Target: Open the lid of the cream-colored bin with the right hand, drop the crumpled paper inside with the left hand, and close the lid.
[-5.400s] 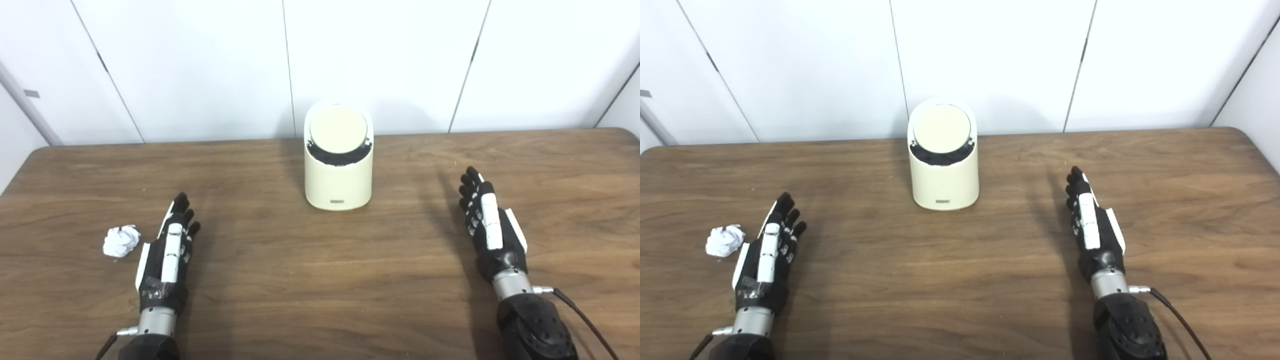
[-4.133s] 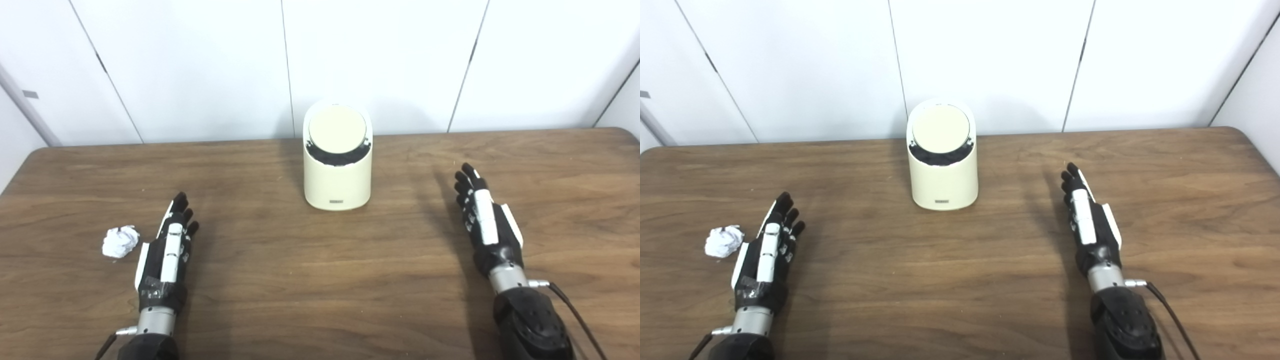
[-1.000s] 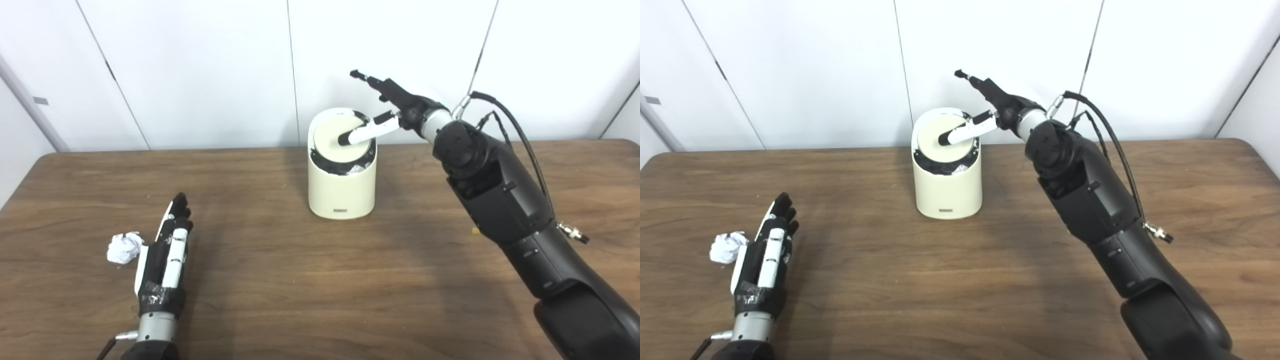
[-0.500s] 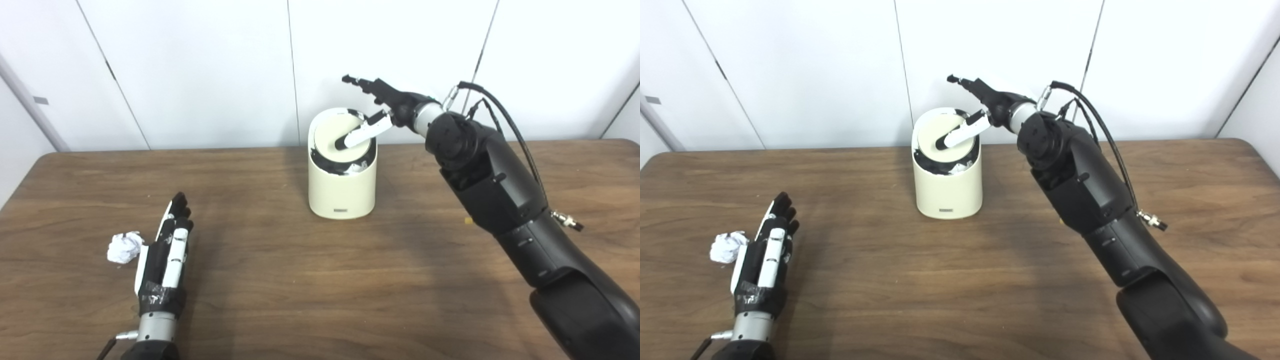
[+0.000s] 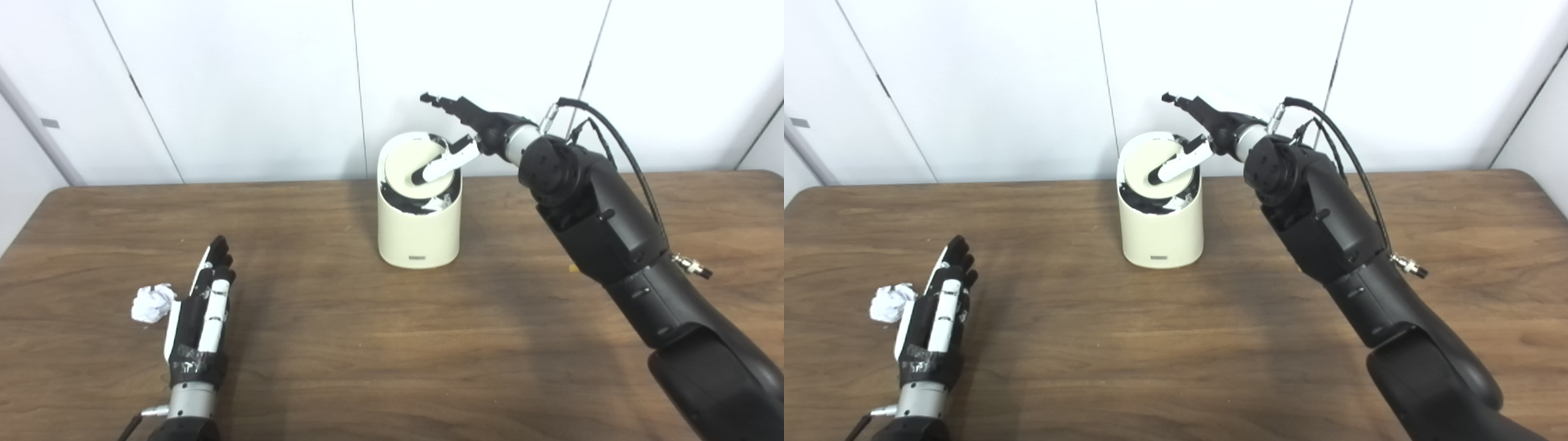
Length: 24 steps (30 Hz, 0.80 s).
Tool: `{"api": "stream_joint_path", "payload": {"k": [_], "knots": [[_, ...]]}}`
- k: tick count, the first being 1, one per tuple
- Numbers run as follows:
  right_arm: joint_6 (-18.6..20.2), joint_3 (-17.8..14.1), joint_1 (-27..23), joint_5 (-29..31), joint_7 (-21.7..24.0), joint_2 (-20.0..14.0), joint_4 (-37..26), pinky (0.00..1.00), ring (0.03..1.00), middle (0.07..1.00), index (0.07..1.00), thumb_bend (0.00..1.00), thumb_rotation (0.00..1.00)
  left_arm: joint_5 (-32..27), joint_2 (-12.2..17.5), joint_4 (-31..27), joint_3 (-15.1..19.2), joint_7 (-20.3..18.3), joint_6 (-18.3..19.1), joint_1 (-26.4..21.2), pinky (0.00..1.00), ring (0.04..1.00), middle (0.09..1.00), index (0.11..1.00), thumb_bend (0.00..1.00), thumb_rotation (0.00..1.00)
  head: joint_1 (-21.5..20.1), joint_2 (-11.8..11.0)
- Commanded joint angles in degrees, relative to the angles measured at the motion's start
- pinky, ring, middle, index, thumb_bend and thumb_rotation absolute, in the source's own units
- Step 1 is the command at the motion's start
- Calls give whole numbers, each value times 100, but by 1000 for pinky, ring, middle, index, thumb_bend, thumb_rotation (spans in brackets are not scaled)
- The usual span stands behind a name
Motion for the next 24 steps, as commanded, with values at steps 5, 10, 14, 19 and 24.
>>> {"api": "stream_joint_path", "payload": {"k": [5, 10, 14, 19, 24], "knots": [[-26, -30, -254, -72, -55, -16, -93, 884, 931, 938, 937, 934, 412, -29, -135, 386, -63, -14, -126, 167, 1000, 1000, 992, 981, 417, 745, -8, 15], [-27, -15, -213, -69, -45, -25, -64, 901, 941, 946, 940, 930, 418, -87, -157, 359, -44, -8, -111, 158, 1000, 999, 989, 973, 416, 725, -8, 28], [-37, 15, -192, -70, -25, -43, -30, 919, 950, 952, 942, 921, 415, -64, -133, 385, -52, -35, -154, 155, 1000, 1000, 995, 977, 407, 745, -14, 43], [-123, 38, -161, -50, -66, -52, 47, 916, 956, 954, 941, 923, 411, -54, -142, 380, -51, -22, -138, 146, 1000, 998, 991, 970, 448, 744, -14, 48], [-145, 29, -135, -44, -108, -36, 117, 915, 957, 956, 939, 920, 401, -45, -151, 341, -52, -6, -115, 159, 1000, 999, 992, 972, 434, 735, -21, 58]]}}
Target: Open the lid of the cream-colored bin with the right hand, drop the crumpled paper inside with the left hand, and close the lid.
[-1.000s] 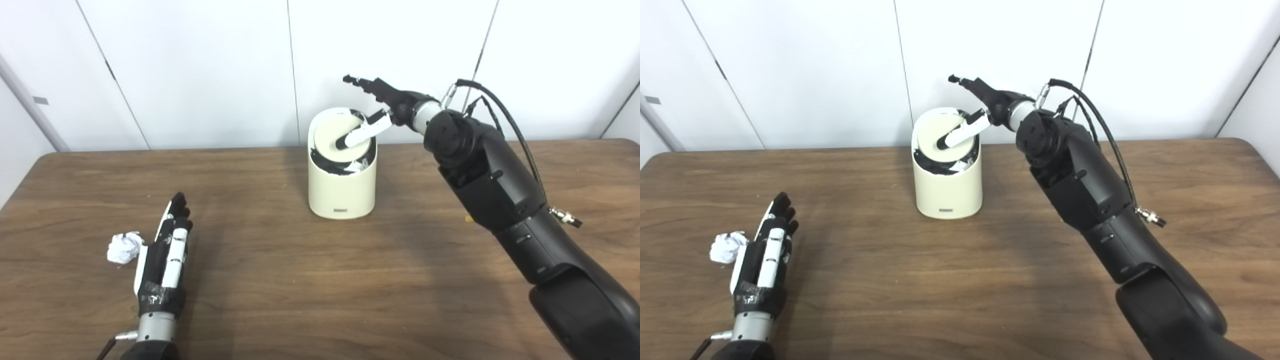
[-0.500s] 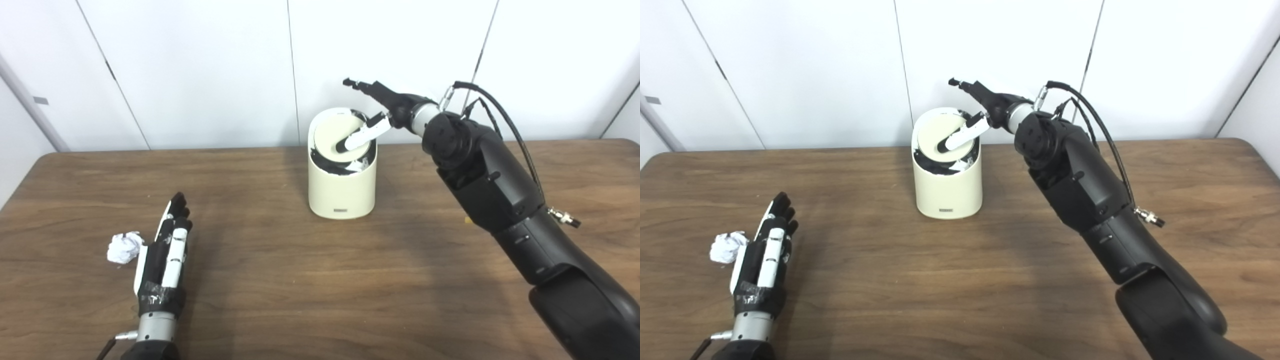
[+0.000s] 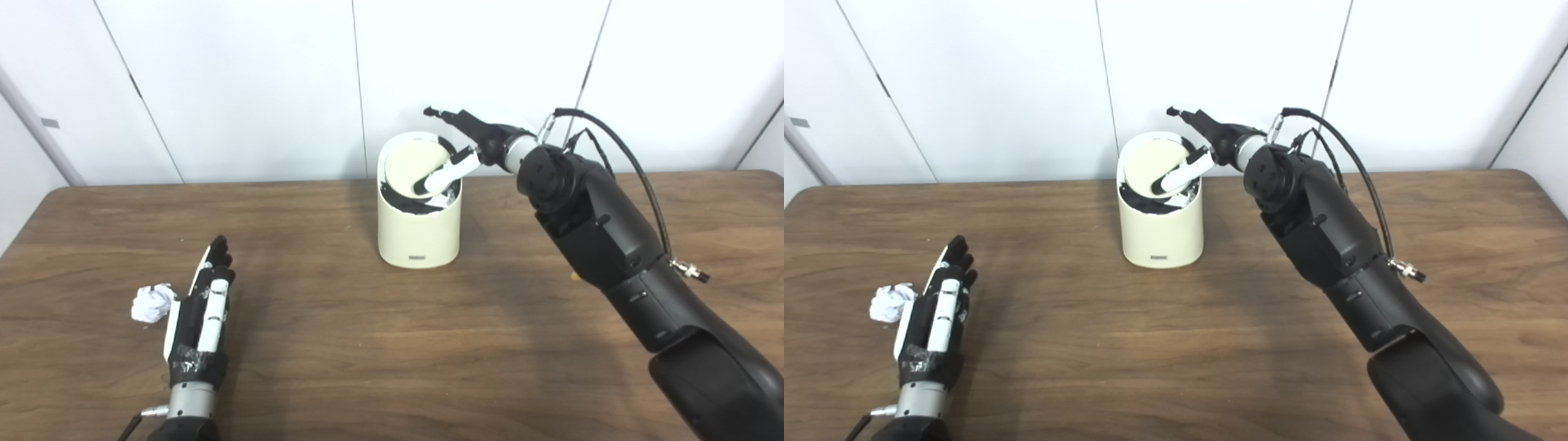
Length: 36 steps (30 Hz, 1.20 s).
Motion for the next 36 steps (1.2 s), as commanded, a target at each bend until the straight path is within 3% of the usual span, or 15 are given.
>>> {"api": "stream_joint_path", "payload": {"k": [1, 19, 36], "knots": [[-109, -35, -198, -37, -103, -31, -46, 918, 958, 956, 939, 919, 399, -15, -144, 342, -65, 2, -123, 164, 1000, 996, 989, 970, 431, 735, -3, 9], [-184, -37, -116, 10, -157, -63, 56, 916, 970, 964, 944, 897, 405, -55, -165, 270, -42, 17, -61, 176, 1000, 995, 993, 974, 389, 747, -10, 43], [-156, -69, -178, -13, -192, -61, -43, 939, 970, 966, 948, 905, 429, -19, -170, 322, -54, 19, -45, 121, 1000, 999, 992, 971, 413, 750, -21, 42]]}}
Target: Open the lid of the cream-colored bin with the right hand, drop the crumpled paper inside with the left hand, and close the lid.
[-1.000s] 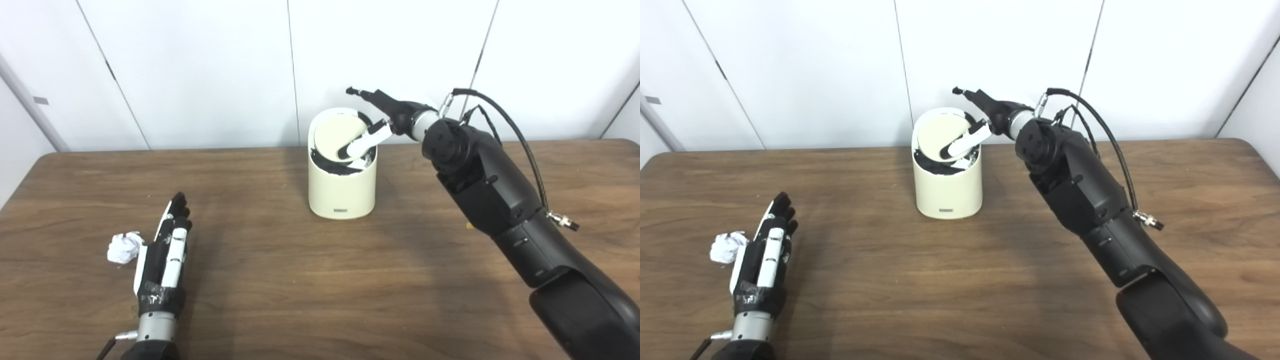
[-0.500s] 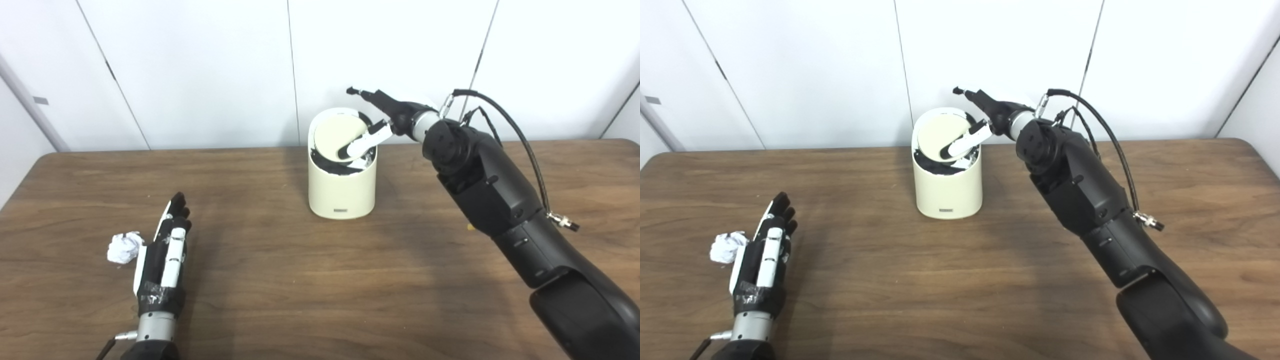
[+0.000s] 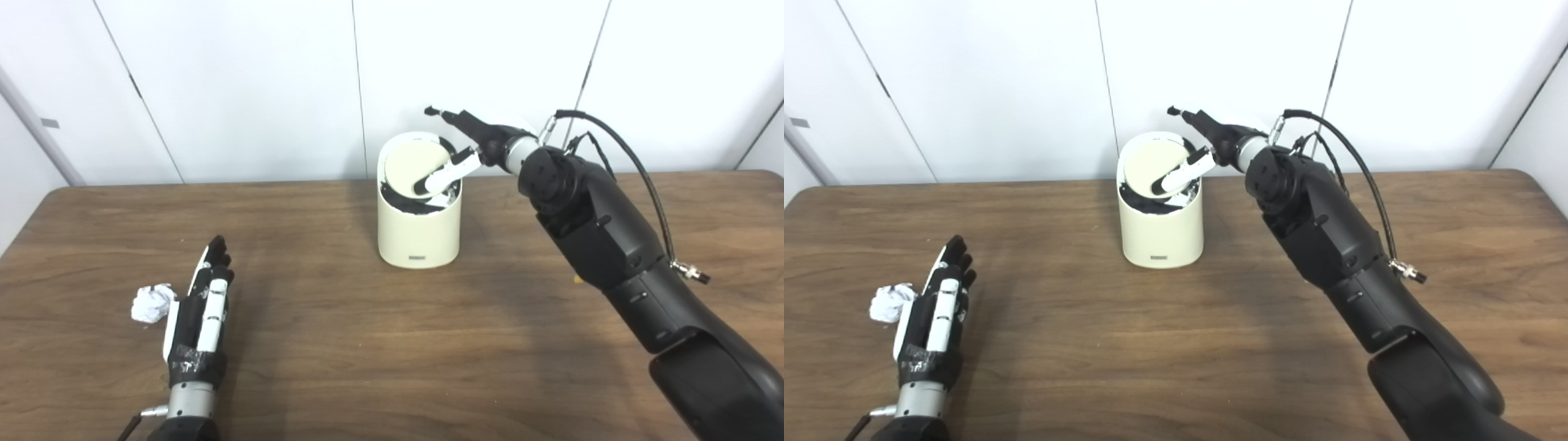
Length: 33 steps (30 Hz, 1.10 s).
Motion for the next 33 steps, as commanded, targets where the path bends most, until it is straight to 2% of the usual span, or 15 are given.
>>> {"api": "stream_joint_path", "payload": {"k": [1, 8, 11, 21, 25, 33], "knots": [[-62, -52, -210, -65, -94, -59, -126, 938, 969, 965, 947, 905, 429, -19, -147, 332, -79, 7, -63, 124, 1000, 998, 991, 970, 415, 752, -2, 12], [17, -177, -254, 2, -49, -74, -371, 921, 963, 963, 944, 905, 446, -36, -152, 379, -79, -15, -137, 110, 1000, 996, 989, 971, 409, 753, -2, 15], [42, -258, -293, 10, -70, -62, -476, 860, 944, 956, 936, 914, 463, -68, -161, 362, -83, -35, -121, 122, 1000, 999, 991, 975, 403, 749, -2, 15], [124, -603, -402, 118, -55, -16, -723, 832, 923, 943, 937, 896, 442, -52, -149, 397, -91, -75, -161, 140, 1000, 1000, 997, 981, 419, 749, -4, 46], [115, -619, -390, 103, -39, -14, -710, 833, 926, 945, 932, 897, 425, -110, -156, 400, -85, -105, -167, 142, 1000, 1000, 996, 981, 429, 724, -8, 52], [62, -540, -323, 94, 8, -47, -669, 816, 918, 939, 930, 908, 425, -86, -158, 355, -78, -79, -118, 145, 1000, 1000, 994, 977, 410, 748, -17, 69]]}}
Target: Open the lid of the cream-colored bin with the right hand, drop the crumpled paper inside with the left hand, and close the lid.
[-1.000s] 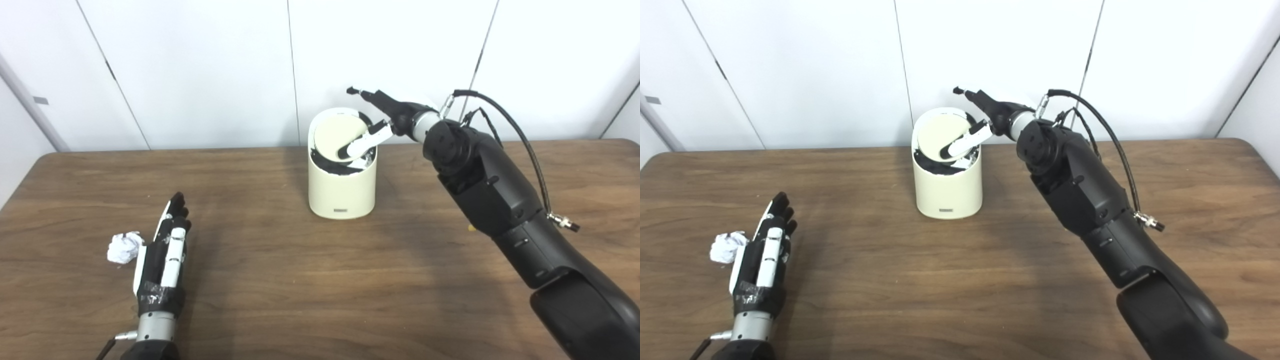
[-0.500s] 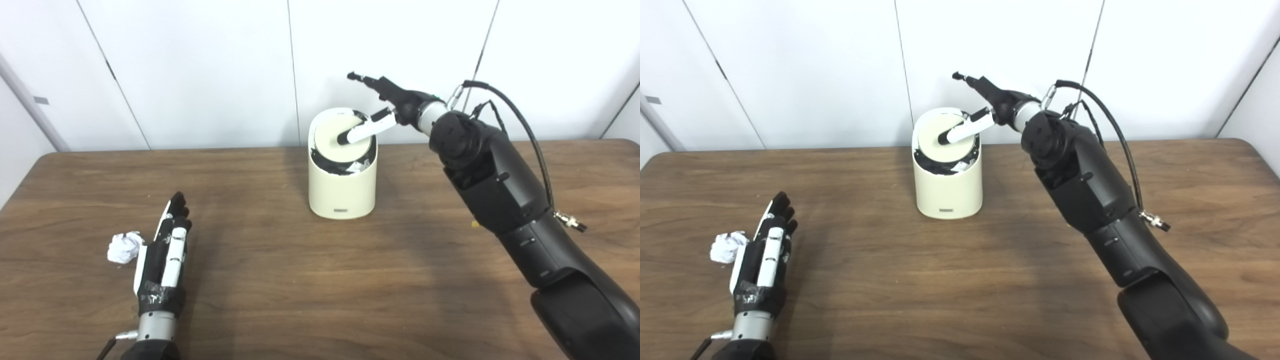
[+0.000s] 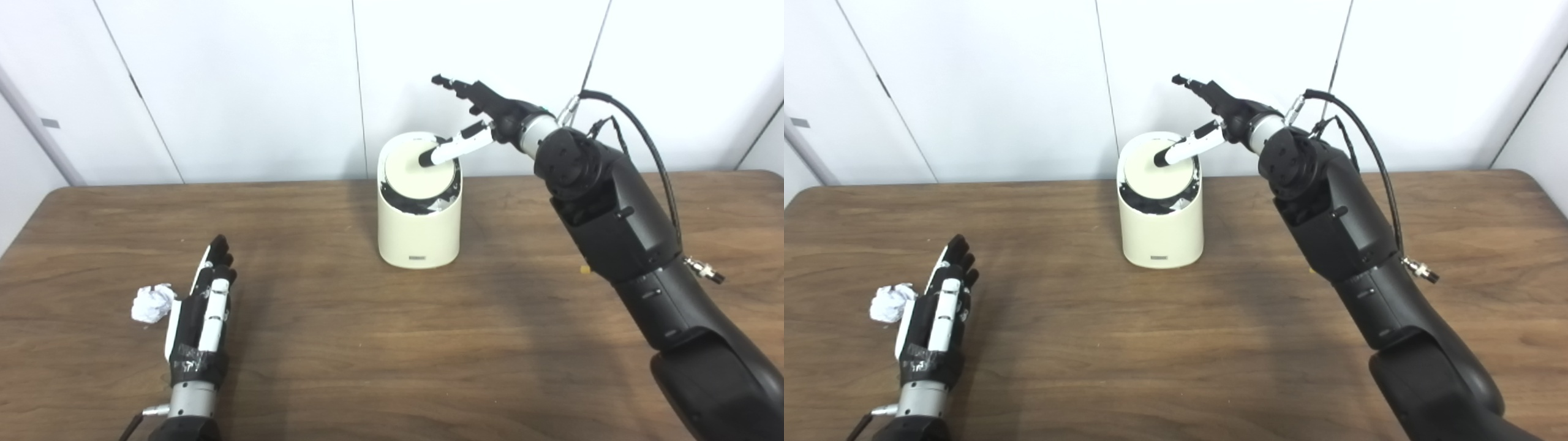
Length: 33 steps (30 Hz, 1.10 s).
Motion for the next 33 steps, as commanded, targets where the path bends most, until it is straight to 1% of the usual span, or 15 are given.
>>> {"api": "stream_joint_path", "payload": {"k": [1, 8, 12, 17, 21, 26, 30, 33], "knots": [[-65, -12, -311, -11, -57, -51, -130, 816, 918, 939, 930, 909, 427, -49, -151, 341, -76, -9, -109, 154, 1000, 1000, 993, 976, 409, 748, -8, 7], [-96, 175, -289, -118, -56, -59, -41, 817, 913, 938, 925, 920, 455, -87, -190, 311, -67, 10, -79, 160, 1000, 999, 992, 970, 401, 735, -6, 21], [-81, 233, -273, -107, -79, -22, 45, 849, 929, 941, 930, 922, 456, -21, -186, 295, -73, 39, -80, 168, 1000, 996, 988, 968, 398, 748, -6, 24], [-83, 324, -255, -142, -107, 24, 142, 871, 933, 941, 935, 920, 446, -14, -168, 271, -74, 43, -55, 179, 1000, 999, 992, 973, 428, 738, -14, 25], [-111, 351, -241, -143, -148, 49, 220, 894, 944, 947, 937, 915, 440, 26, -189, 259, -70, 88, -52, 194, 1000, 990, 983, 968, 423, 737, -9, 37], [-156, 360, -214, -130, -169, 56, 309, 919, 949, 951, 939, 902, 419, -16, -188, 232, -81, 66, -32, 203, 1000, 999, 993, 975, 417, 738, -11, 61], [-197, 393, -193, -151, -195, 42, 380, 910, 947, 950, 940, 903, 421, -20, -200, 225, -72, 83, -21, 202, 1000, 997, 991, 975, 421, 729, -17, 64], [-224, 395, -163, -144, -231, 43, 419, 901, 944, 946, 937, 910, 418, 10, -184, 262, -70, 86, -50, 199, 1000, 996, 990, 976, 406, 749, -17, 64]]}}
